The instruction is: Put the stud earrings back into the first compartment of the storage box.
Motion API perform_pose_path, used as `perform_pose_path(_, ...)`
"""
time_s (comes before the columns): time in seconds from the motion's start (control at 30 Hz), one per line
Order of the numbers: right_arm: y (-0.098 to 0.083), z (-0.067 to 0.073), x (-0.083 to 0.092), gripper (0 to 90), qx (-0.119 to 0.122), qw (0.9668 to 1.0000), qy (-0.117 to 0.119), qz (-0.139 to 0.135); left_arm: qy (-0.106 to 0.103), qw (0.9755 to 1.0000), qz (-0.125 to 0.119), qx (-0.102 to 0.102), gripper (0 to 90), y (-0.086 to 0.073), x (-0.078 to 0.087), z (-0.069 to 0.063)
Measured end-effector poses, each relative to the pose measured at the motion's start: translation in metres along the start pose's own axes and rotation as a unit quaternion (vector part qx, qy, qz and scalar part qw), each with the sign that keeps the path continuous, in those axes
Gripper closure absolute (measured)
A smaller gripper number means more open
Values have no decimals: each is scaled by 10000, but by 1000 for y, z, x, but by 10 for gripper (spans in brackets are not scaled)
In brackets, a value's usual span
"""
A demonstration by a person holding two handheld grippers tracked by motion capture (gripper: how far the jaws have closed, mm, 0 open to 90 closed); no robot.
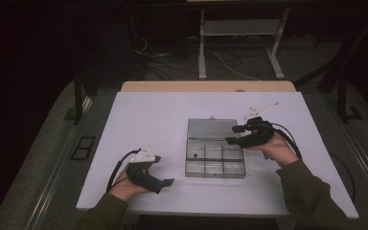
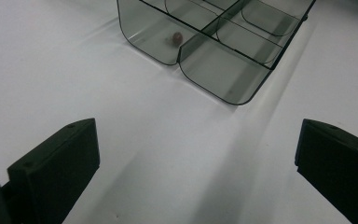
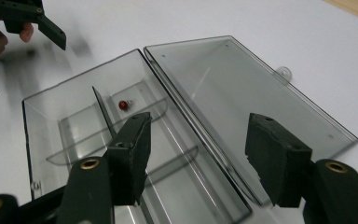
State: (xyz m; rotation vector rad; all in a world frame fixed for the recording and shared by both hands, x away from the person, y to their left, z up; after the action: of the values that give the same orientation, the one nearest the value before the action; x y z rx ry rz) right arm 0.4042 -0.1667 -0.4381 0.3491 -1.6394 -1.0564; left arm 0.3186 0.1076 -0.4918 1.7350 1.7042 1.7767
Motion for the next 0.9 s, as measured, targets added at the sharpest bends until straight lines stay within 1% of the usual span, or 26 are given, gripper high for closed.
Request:
perform_pose_path(0.03, -2, -1, 3, 398, -3, 10000, -26, -2, 0, 10000, 7, -3, 0, 0, 0, 0)
perform_pose_path(0.07, -8, -3, 10, 398, -38, 10000, -59, -14, -6, 10000, 4, -14, 0, 0, 0, 1)
perform_pose_path(0.13, -13, -4, 15, 398, -81, 9999, -94, -24, -14, 10000, 9, 17, 0, 0, 0, 0)
perform_pose_path(0.17, -13, -4, 15, 398, -81, 9999, -94, -24, -14, 10000, 9, 17, 0, 0, 0, 0)
perform_pose_path(0.2, -20, -7, 22, 401, -115, 9998, -143, -29, -19, 10000, 9, 18, 0, 0, -1, 0)
perform_pose_path(0.23, -20, -7, 22, 401, -115, 9998, -143, -29, -19, 10000, 9, 18, 0, 0, -1, 0)
perform_pose_path(0.27, -27, -10, 28, 405, -115, 9997, -199, 0, -17, 10000, 9, 14, 0, 0, -1, 0)
perform_pose_path(0.37, -40, -13, 36, 419, -210, 9995, -251, 42, -13, 10000, 5, 23, 0, 0, -1, 0)
perform_pose_path(0.43, -49, -15, 40, 436, -189, 9992, -316, 124, -11, 10000, 7, 21, 0, 0, -2, 0)
perform_pose_path(0.5, -58, -17, 44, 446, -113, 9988, -393, 274, -11, 10000, 4, 20, 0, 0, -2, 0)
perform_pose_path(0.6, -69, -19, 49, 470, -161, 9983, -445, 340, -20, 10000, 13, 17, 0, 0, -2, 0)
perform_pose_path(0.63, -69, -19, 49, 470, -161, 9983, -445, 340, -20, 10000, 13, 17, 0, 0, -2, 0)
perform_pose_path(0.67, -76, -21, 52, 489, -235, 9979, -456, 382, -22, 10000, 21, 16, 0, 0, -2, 0)
perform_pose_path(0.7, -79, -22, 53, 500, -227, 9978, -480, 400, -23, 10000, 24, 20, 0, -1, -2, 0)
perform_pose_path(0.77, -82, -22, 54, 511, -232, 9977, -480, 413, -24, 10000, 31, 21, 0, -1, -2, 0)
perform_pose_path(0.8, -88, -22, 54, 532, -248, 9975, -463, 483, -19, 10000, 31, 14, 0, -1, -2, 0)
perform_pose_path(0.9, -96, -21, 54, 562, -192, 9968, -463, 618, -16, 10000, 12, 27, 0, 0, -2, 0)
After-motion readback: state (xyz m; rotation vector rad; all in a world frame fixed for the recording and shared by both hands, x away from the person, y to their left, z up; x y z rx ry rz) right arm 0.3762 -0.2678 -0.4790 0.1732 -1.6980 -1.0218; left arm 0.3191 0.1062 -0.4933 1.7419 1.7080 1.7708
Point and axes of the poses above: each handheld gripper's, and its own axes: x roughly backward along the jaws, y roughly out of its top, z roughly to its left, the point moved 8 cm from there along -x, roughly forward along the jaws, and after that the axes turned 11 degrees about x, right-handed, at the moved point
